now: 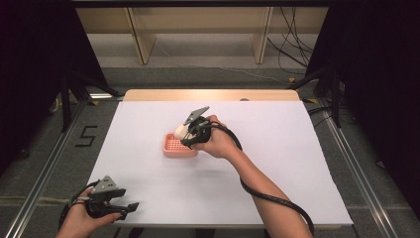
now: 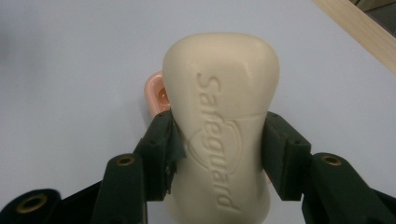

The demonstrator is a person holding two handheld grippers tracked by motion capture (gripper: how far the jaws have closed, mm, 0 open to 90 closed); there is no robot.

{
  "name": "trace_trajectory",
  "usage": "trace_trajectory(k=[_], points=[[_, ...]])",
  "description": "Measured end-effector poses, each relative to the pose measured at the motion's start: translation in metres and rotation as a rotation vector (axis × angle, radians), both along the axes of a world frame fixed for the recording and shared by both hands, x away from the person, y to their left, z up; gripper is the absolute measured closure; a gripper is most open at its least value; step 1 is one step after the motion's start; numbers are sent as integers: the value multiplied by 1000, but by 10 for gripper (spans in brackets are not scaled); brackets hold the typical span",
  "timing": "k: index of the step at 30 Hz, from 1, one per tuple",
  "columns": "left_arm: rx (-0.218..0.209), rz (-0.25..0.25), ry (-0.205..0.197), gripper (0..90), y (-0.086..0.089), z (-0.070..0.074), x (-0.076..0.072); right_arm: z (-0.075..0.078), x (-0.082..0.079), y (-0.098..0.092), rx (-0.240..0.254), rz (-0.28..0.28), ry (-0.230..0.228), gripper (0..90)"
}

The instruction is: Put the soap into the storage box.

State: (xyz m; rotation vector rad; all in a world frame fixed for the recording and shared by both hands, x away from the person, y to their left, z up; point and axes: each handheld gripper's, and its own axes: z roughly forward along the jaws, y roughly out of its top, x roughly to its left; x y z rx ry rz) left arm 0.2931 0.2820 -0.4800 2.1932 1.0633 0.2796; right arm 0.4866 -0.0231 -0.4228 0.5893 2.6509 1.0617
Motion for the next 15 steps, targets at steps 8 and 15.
trace_trajectory(k=[8, 15], points=[[7, 7, -4, 273, 0, 0, 0, -2, 1, 2, 4, -14, -2, 505], [5, 1, 1, 273, 0, 0, 0, -3, 3, 5, 4, -7, 1, 505]])
